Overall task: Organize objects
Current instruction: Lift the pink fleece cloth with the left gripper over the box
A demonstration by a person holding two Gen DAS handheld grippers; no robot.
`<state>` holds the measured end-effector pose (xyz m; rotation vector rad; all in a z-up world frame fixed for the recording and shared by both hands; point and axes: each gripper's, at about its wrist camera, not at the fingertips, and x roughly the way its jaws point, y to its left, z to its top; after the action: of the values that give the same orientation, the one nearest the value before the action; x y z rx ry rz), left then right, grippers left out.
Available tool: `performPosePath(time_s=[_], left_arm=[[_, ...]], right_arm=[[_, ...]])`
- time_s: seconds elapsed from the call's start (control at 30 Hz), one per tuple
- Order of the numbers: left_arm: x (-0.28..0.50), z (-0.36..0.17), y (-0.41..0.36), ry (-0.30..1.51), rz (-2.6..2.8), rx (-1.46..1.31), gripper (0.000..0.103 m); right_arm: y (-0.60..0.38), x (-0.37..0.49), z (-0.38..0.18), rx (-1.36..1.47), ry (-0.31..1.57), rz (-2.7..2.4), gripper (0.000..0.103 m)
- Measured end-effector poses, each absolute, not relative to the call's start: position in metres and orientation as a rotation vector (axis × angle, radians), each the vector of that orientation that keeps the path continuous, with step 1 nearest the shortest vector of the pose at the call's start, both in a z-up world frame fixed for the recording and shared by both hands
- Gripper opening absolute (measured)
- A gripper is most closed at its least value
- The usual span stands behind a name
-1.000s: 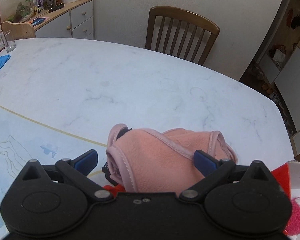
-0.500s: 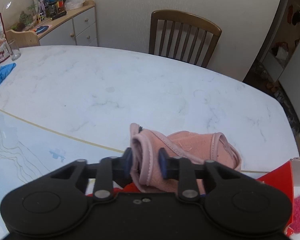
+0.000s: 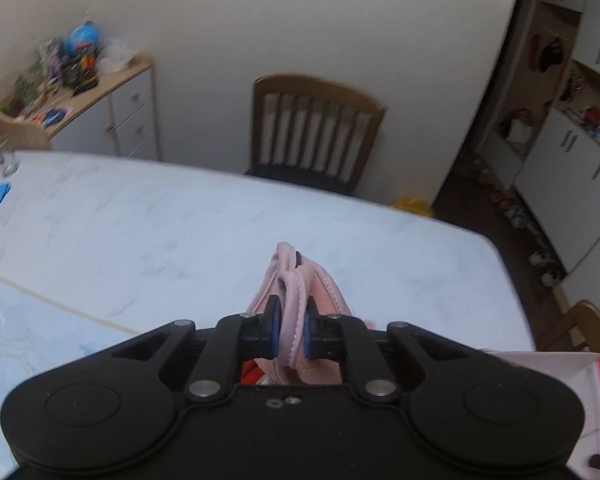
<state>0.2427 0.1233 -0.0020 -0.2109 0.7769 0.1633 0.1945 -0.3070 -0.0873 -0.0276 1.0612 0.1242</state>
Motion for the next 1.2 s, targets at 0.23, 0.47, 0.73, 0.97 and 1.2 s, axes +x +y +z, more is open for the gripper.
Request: performPosePath(time_s=[0.23, 0.47, 0.73, 0.97, 1.2], left_arm=[[0.229, 0.040, 0.088, 0.682, 0.084, -0.185, 0.008], [0.211, 0.071, 0.061, 0.610, 0.006, -0.179, 0.008], [0.186, 0.098, 0.028, 0.552, -0.134, -0.191, 0.008], [0.172, 0.106, -0.015, 0.544, -0.276, -0.157, 0.008], [0.167, 0.084, -0.055, 0.615, -0.373, -0.126, 0.008]], right_arm=[[-0.310, 0.194, -0.088, -0.023, 1.055, 0.140, 0.006], [-0.311, 0.193, -0.087, -0.019, 1.050, 0.153, 0.006], [-0.314, 0.192, -0.087, -0.014, 1.048, 0.166, 0.007], [-0.315, 0.193, -0.087, -0.011, 1.047, 0.175, 0.007], [-0.316, 0.192, -0.088, -0.008, 1.043, 0.185, 0.007]])
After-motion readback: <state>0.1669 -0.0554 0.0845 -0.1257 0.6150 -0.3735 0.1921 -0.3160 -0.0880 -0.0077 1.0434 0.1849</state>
